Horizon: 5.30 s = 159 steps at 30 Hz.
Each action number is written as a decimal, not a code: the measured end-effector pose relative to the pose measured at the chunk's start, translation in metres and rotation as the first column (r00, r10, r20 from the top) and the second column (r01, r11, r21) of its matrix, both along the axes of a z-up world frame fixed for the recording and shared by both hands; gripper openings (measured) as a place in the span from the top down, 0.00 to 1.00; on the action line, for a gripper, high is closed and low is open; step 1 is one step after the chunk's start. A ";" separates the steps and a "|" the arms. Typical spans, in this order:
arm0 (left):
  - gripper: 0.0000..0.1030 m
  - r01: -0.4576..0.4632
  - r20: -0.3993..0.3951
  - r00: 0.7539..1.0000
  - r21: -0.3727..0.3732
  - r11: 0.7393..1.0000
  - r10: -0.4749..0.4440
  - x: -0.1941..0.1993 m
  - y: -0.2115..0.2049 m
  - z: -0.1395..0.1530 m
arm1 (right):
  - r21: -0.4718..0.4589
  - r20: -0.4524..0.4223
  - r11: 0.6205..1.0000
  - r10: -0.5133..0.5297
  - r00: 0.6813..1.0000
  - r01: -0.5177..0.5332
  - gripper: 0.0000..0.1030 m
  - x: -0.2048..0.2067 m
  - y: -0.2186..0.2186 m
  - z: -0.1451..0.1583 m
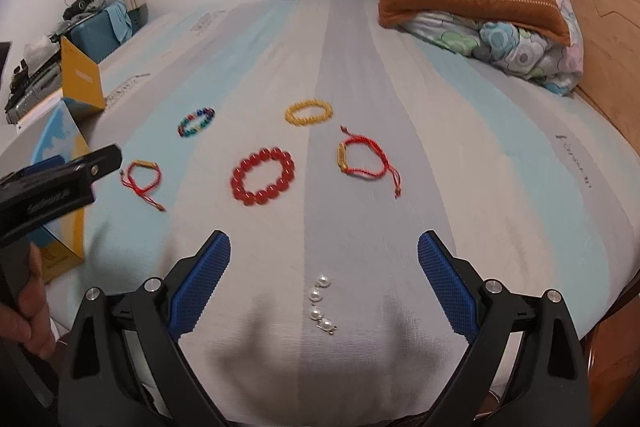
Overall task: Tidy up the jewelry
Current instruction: 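Move both tools back over the remaining bracelets on the bed, then grasp the red cord bracelet with the left tool while the right tool grasps the pearl string, then carry the red cord bracelet and pearl string over the white box, then open both tools to drop the cord bracelet and pearls into the box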
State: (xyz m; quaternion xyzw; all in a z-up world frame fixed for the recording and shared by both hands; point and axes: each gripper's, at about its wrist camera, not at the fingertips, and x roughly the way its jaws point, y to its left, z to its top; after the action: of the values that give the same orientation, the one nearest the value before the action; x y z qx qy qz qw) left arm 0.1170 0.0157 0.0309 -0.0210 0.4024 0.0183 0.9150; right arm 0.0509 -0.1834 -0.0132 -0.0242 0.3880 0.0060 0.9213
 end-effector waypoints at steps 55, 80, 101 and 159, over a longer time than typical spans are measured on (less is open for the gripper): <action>0.90 0.012 -0.113 0.993 -0.028 1.000 -0.015 0.060 0.023 -0.066 | 0.076 -0.127 0.997 0.042 0.991 -0.033 0.90 0.028 -0.023 -0.074; 0.90 0.035 -0.078 0.996 -0.012 0.999 -0.036 0.024 0.021 0.004 | 0.085 -0.038 0.996 0.031 0.999 -0.028 0.90 0.012 -0.024 -0.030; 0.90 0.009 -0.039 0.999 0.003 1.000 -0.009 -0.023 0.060 0.071 | 0.077 0.047 0.996 0.035 0.998 -0.038 0.89 0.000 0.002 0.033; 0.89 -0.417 -0.113 0.903 -0.002 0.909 0.414 -0.156 0.350 0.036 | 0.017 0.056 0.817 0.575 0.816 -0.577 0.90 -0.017 0.373 0.078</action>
State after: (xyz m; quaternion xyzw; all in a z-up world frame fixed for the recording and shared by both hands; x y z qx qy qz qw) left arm -0.0390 0.3654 0.0667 -0.1171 0.4388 0.2084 0.8662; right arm 0.0340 0.1899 0.0651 -0.1252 0.3402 0.2901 0.8857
